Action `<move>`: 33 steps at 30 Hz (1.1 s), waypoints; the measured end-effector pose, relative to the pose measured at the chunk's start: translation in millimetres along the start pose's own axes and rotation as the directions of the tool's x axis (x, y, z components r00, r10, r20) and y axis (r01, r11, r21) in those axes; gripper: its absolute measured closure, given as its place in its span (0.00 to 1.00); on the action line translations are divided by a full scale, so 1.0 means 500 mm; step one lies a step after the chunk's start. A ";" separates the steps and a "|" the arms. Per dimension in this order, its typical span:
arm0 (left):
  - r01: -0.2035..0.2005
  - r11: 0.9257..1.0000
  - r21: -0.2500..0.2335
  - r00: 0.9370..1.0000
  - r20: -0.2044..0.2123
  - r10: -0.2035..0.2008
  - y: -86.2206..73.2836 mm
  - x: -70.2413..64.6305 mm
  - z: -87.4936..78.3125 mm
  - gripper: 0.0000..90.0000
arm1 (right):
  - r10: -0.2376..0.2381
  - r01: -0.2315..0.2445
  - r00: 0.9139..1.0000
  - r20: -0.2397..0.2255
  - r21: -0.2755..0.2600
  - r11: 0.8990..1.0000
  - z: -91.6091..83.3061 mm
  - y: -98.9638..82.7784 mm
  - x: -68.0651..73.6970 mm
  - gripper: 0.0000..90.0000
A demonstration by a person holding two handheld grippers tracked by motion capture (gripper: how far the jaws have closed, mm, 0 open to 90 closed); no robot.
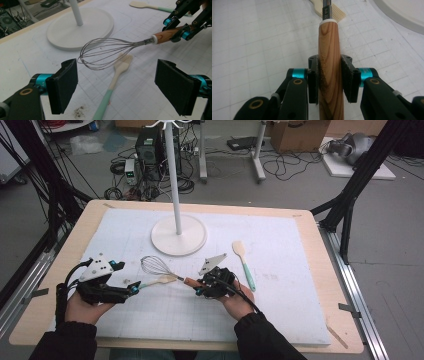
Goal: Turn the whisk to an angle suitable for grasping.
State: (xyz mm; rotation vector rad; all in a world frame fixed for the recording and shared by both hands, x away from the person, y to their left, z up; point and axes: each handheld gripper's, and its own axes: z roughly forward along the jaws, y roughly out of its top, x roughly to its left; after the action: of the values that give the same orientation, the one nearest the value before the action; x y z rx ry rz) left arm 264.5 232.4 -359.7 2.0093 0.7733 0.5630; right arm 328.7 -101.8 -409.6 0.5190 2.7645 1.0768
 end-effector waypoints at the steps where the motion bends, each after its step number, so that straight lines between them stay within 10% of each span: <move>1: -0.011 1.000 -0.001 1.000 0.006 0.011 0.004 -0.002 0.000 0.21 | 0.003 -0.003 1.000 -0.011 0.000 1.000 -0.002 0.001 0.000 0.78; 18: -0.095 0.995 -0.009 0.992 0.079 0.095 0.054 -0.034 0.013 0.23 | -0.073 0.072 0.996 -0.054 -0.024 0.997 -0.071 0.046 0.009 0.78; 33: -0.210 0.976 0.051 0.962 0.190 0.197 0.089 -0.066 0.048 0.31 | -0.132 0.127 0.986 -0.101 -0.050 0.991 -0.085 0.079 0.032 0.78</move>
State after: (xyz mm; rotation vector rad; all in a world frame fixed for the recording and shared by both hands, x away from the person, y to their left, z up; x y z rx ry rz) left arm 270.2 176.8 -336.4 2.1864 0.4835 0.4635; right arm 314.1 -95.7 -351.4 0.2807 2.8102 1.1620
